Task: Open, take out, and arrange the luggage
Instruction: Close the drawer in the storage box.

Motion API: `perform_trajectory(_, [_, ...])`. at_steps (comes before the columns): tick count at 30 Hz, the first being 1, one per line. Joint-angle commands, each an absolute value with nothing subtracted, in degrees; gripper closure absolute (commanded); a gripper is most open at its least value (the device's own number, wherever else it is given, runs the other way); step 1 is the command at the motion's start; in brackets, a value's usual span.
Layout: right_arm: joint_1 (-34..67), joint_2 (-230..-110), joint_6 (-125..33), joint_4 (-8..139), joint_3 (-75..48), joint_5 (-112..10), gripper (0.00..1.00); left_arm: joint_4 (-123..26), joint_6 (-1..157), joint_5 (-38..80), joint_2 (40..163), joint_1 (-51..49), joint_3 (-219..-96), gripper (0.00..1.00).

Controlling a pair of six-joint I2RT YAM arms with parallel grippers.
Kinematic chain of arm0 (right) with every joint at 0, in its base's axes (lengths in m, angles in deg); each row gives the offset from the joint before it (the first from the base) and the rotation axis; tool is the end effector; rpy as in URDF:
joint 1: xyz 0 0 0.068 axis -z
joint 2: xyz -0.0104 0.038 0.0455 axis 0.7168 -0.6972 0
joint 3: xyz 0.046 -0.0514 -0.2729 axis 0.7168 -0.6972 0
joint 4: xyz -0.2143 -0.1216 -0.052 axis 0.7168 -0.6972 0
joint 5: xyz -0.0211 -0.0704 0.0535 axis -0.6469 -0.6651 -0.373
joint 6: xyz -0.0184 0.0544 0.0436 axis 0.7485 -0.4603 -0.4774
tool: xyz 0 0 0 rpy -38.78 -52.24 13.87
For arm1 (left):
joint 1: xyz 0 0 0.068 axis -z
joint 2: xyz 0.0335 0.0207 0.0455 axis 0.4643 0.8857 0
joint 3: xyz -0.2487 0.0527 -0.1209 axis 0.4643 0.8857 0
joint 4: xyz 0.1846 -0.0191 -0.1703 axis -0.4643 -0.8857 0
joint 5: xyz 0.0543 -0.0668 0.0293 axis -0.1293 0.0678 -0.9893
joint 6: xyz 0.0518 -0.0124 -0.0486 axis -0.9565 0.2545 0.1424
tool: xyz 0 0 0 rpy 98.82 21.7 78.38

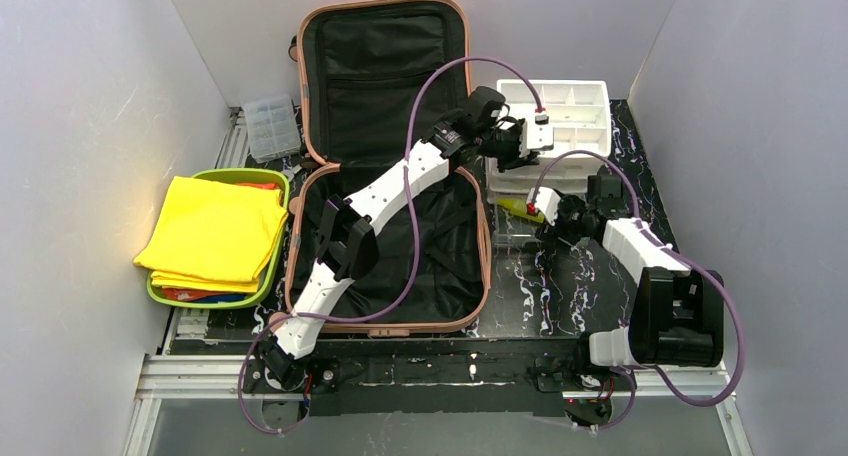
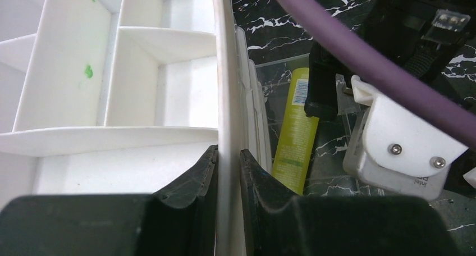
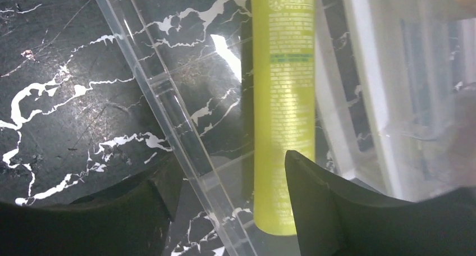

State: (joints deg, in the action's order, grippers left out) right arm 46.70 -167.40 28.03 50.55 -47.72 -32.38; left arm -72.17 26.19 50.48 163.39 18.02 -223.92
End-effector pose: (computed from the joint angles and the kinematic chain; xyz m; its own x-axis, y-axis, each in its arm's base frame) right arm 0.2661 0.0225 0.1861 -0.0728 -0.8218 -0.5651 -0.8327 0.3619 -0.4191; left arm 0.3698 -0.4312 0.3241 0.4391 0.2772 -0.8546 0.8949 -0.0511 0.4432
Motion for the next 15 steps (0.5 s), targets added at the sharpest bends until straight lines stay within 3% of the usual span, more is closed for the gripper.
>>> perform_trajectory(1, [47.1, -163.0, 30.9, 46.3, -41.0, -35.6, 0.26, -85.3, 27.5, 55.7, 163.4, 17.2, -222.7, 1.0])
perform_trajectory(6, [47.1, -161.1, 38.7, 29.2, -37.1, -35.3, 0.26, -85.3, 28.9, 56.6, 164.6, 15.8, -224.8, 1.0])
perform_trajectory(15, [47.1, -166.7, 43.0, 26.8, -37.7, -26.1, 0.3, -85.5, 31.2, 60.0, 163.9, 15.1, -223.7, 1.0])
